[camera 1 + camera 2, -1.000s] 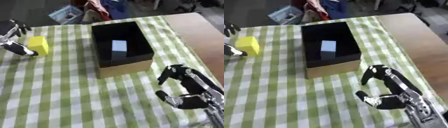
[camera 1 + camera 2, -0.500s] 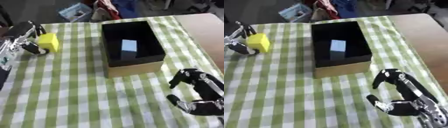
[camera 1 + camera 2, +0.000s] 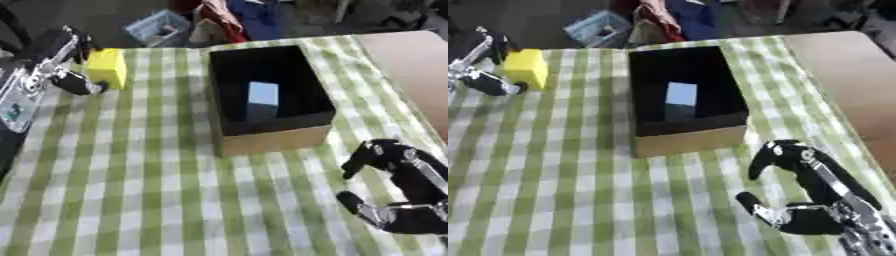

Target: Pick up objects on the table and place them in the box.

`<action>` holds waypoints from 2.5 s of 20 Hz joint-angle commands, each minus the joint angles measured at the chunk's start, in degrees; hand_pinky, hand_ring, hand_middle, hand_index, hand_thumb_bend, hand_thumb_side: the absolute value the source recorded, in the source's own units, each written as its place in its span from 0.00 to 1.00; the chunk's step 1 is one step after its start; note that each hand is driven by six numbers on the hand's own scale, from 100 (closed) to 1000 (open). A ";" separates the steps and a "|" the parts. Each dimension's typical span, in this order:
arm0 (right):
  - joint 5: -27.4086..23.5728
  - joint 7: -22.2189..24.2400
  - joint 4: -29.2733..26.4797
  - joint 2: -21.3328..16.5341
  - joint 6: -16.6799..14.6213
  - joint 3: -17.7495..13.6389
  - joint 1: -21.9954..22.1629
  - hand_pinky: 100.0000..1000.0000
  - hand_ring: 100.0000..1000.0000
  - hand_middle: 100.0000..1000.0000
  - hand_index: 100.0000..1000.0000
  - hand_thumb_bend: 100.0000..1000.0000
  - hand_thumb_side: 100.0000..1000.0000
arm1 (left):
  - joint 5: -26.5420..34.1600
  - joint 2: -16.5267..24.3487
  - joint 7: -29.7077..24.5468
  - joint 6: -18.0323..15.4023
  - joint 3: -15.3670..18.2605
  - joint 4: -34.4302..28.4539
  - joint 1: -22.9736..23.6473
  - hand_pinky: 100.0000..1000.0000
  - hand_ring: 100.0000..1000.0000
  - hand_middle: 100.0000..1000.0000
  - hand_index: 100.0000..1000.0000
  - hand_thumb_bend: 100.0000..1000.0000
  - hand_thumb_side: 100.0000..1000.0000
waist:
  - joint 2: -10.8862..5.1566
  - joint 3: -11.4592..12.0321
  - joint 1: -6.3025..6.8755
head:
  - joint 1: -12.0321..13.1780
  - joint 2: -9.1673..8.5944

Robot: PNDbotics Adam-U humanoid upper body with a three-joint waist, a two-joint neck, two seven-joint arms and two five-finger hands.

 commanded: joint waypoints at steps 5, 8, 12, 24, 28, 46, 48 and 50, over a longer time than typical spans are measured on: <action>0.01 0.50 -0.47 -0.97 -0.19 -0.07 -0.56 0.63 0.48 0.45 0.52 0.32 0.00 | 6.52 -1.94 -5.01 -2.48 -5.80 -12.46 -4.55 0.56 0.42 0.38 0.59 0.53 0.00 | -1.64 -0.91 0.10 | 0.31 0.10; -0.10 0.78 -0.42 -0.84 -0.18 0.17 -0.88 0.63 0.48 0.45 0.52 0.32 0.00 | 7.49 -4.04 -7.41 -3.81 -8.46 -15.29 -5.69 0.57 0.42 0.39 0.59 0.54 0.00 | -1.64 -1.47 0.22 | 0.42 -0.18; -0.32 1.17 -0.38 -0.65 -0.18 0.50 -1.39 0.63 0.48 0.45 0.52 0.32 0.00 | 7.76 -7.01 -10.67 -5.83 -11.72 -17.23 -6.42 0.57 0.43 0.39 0.60 0.55 0.00 | -1.62 -2.23 0.20 | 0.46 -0.41; -0.53 1.57 -0.29 -0.60 -0.24 0.66 -1.60 0.63 0.48 0.45 0.52 0.32 0.00 | 8.83 -9.92 -14.72 -7.68 -14.56 -17.31 -5.92 0.58 0.46 0.45 0.78 0.65 0.05 | -1.54 -2.23 0.07 | 0.17 -1.07; -0.51 1.49 -0.26 -0.54 -0.25 0.53 -1.50 0.63 0.49 0.45 0.52 0.32 0.00 | 9.39 -9.49 -14.41 -7.17 -13.95 -17.85 -5.50 0.58 0.46 0.45 0.78 0.66 0.06 | -1.57 -1.51 -0.19 | -0.09 -1.05; 0.24 -0.28 0.06 -0.47 -0.42 -1.23 0.25 0.64 0.49 0.45 0.52 0.32 0.00 | 35.69 5.41 -6.88 5.61 -1.15 -47.37 16.79 0.56 0.43 0.41 0.69 0.57 0.03 | -2.23 6.18 -1.93 | -3.49 0.10; 0.30 -0.48 0.01 -0.40 -0.44 -1.46 0.29 0.64 0.49 0.45 0.52 0.32 0.00 | 37.21 5.70 -5.39 6.49 0.73 -49.77 20.59 0.56 0.43 0.41 0.69 0.56 0.03 | -2.14 7.11 -2.16 | -3.73 0.19; 0.42 -0.76 -0.07 -0.52 -0.46 -1.79 0.35 0.64 0.49 0.45 0.52 0.32 0.00 | 38.40 5.33 -3.64 7.15 2.51 -51.60 23.92 0.56 0.43 0.41 0.69 0.55 0.02 | -2.02 7.97 -2.27 | -3.83 0.46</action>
